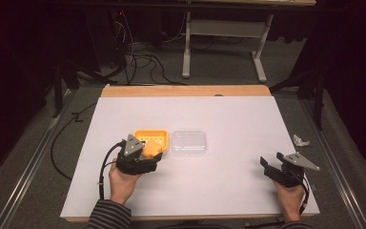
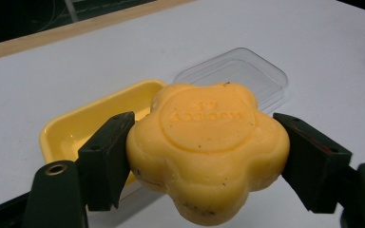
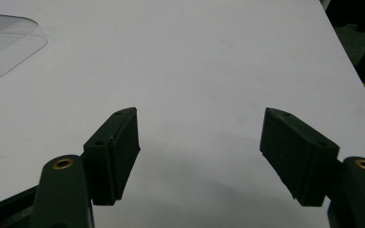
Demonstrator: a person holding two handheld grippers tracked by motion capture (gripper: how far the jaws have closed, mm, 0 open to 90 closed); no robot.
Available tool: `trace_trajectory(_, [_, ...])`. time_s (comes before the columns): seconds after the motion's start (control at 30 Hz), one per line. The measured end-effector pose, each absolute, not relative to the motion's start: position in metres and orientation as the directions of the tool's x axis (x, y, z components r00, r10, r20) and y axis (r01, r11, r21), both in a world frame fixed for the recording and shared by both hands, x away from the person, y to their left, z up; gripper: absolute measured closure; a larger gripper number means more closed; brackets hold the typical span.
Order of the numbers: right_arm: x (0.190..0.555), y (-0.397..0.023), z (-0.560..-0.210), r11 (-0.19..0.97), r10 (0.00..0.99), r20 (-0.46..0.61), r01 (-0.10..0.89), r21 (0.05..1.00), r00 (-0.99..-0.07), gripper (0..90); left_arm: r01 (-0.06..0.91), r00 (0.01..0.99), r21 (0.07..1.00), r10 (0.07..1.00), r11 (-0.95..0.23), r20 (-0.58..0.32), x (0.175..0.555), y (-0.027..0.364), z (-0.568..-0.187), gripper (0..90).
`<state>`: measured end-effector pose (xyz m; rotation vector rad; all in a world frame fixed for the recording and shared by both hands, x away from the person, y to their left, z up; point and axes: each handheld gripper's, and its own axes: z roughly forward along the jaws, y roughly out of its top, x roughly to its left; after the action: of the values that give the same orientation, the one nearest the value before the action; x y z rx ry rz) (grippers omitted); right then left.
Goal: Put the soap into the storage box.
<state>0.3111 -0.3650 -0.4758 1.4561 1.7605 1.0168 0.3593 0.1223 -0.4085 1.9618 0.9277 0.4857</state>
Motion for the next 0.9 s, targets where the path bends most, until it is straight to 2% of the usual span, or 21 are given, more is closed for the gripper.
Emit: trace_trajectory(0.9, [0.311,-0.365,-0.476,0.092,0.982,0.004,0.493,0.865,-0.19,29.6,0.463,0.584,0.832,0.811,-0.306,-0.026,0.387,0.129,-0.413,26.0])
